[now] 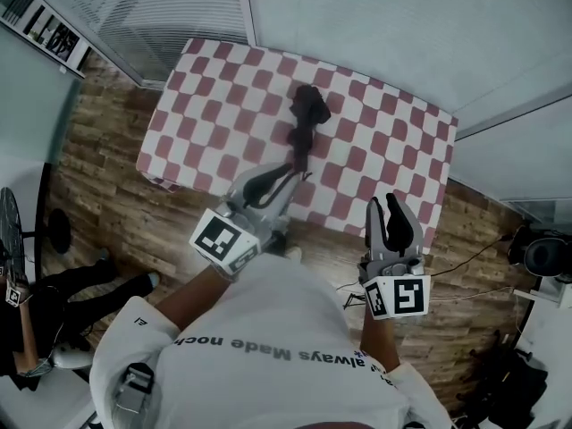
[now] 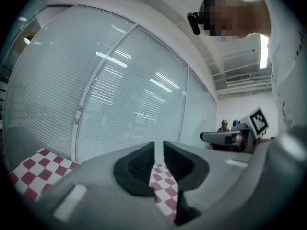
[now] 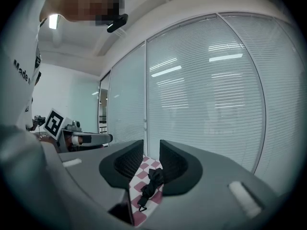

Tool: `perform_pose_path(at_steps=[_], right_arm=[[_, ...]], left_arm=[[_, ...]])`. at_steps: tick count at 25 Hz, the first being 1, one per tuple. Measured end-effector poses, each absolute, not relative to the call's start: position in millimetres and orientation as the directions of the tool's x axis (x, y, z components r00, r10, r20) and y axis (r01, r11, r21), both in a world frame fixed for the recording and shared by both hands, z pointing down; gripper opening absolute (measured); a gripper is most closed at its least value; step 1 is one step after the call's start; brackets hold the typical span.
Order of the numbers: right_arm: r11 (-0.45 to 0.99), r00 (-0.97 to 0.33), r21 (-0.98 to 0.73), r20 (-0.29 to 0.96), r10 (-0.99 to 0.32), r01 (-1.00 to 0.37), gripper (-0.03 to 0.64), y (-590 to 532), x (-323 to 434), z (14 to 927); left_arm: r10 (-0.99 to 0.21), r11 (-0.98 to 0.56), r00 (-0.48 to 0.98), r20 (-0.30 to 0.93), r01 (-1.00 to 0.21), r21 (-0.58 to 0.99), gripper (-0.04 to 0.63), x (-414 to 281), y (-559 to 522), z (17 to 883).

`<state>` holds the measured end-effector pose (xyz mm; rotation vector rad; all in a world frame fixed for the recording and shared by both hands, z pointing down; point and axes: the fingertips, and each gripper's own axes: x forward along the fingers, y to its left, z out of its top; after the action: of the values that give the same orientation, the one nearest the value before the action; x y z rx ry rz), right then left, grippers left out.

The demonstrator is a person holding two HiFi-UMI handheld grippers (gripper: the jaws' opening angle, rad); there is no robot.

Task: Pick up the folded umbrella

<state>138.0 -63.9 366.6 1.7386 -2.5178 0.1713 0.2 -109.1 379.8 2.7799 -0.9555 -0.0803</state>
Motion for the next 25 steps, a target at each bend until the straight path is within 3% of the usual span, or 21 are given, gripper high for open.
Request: perform_pose_path(at_steps=[11, 25], right_arm=[[0.334, -0.333, -0.013, 0.101, -0.937, -0.943, 0.106, -149.8, 131.6, 349.1], [0.37, -0.369, -0.016, 0.121, -0.922, -0.929, 0.106, -172.1, 146.3, 353.9]], left_arm=[[-0.603, -0.786, 0.797, -0.021, -0.589, 0.188, 0.058, -5.7, -197.7, 364.1], [-0.639, -0.751, 0.769, 0.024, -0.629, 0.202, 0.058, 2.9, -217.2, 379.8]])
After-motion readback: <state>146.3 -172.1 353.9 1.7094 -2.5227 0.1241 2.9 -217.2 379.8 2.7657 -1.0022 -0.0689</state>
